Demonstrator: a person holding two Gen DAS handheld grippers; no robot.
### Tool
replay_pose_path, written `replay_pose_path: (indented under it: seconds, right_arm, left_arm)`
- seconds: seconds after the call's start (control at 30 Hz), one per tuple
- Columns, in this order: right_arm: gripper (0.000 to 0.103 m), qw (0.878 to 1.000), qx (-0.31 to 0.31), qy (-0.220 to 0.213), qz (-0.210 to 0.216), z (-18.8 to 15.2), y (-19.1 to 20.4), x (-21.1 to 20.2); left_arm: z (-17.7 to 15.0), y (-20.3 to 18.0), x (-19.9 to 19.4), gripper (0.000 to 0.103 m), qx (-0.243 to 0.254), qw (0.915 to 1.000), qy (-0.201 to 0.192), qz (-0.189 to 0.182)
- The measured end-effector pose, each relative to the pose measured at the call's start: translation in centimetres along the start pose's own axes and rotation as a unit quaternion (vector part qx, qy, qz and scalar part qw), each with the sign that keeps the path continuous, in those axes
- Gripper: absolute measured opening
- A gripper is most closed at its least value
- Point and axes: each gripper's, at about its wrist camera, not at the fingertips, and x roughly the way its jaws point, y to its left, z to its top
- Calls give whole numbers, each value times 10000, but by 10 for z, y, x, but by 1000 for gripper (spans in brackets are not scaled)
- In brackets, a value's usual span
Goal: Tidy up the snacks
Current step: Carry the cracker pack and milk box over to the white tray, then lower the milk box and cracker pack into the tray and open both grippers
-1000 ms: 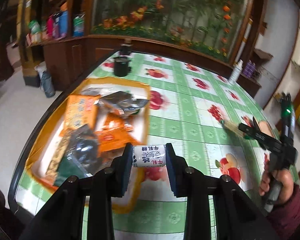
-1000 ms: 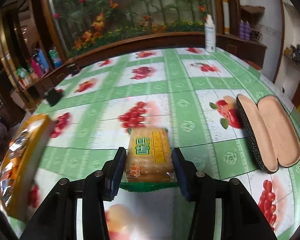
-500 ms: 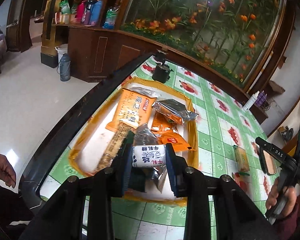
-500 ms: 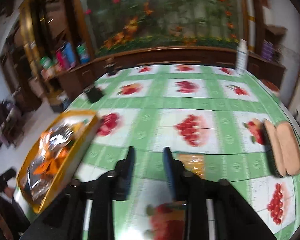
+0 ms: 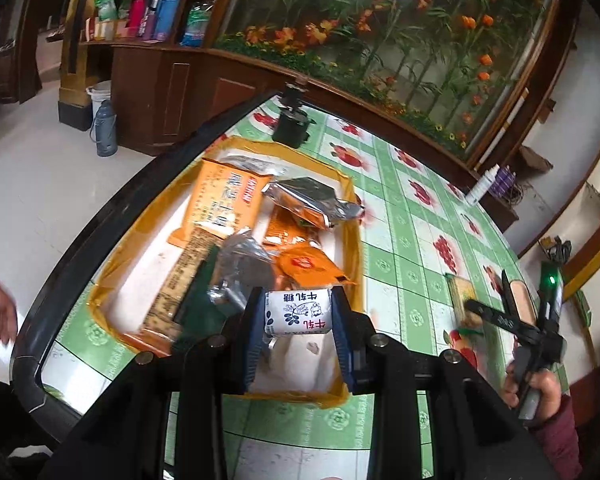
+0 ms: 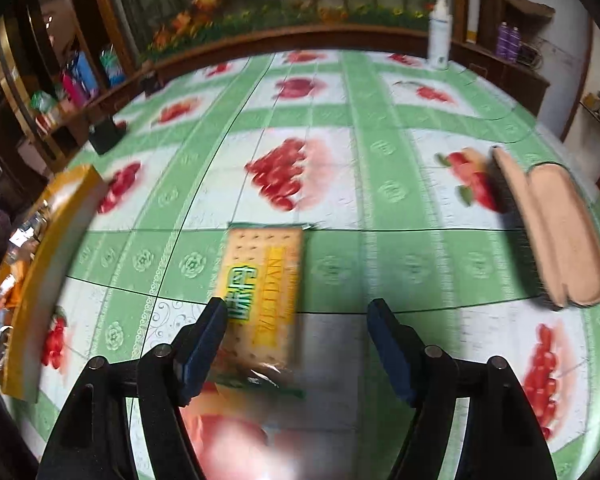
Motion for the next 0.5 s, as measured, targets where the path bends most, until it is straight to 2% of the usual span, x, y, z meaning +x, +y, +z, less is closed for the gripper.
replay_pose_path:
  seconds: [0.1, 0.23, 0.4, 0.47, 0.5]
  right_arm:
    - [81, 9998, -77, -118, -136, 5, 10, 5]
    - [68, 9998, -165, -111, -78, 8, 19, 4]
    - [69, 9997, 103, 119, 196, 10, 27, 11]
    - [68, 9998, 84, 134, 102, 10, 35, 16]
    - [63, 9998, -52, 155, -61, 9, 42, 19]
  left_arm:
    - [-1, -6, -2, 31, 113, 9999, -27, 50]
    - [-1, -9, 2, 31, 157, 9999, 2, 50]
    - [-4, -10, 4, 31, 198, 9998, 38, 36]
    - [-4, -8, 4, 31, 208, 9998, 29, 72]
    - [-4, -7, 3, 31, 209, 9997, 19, 87]
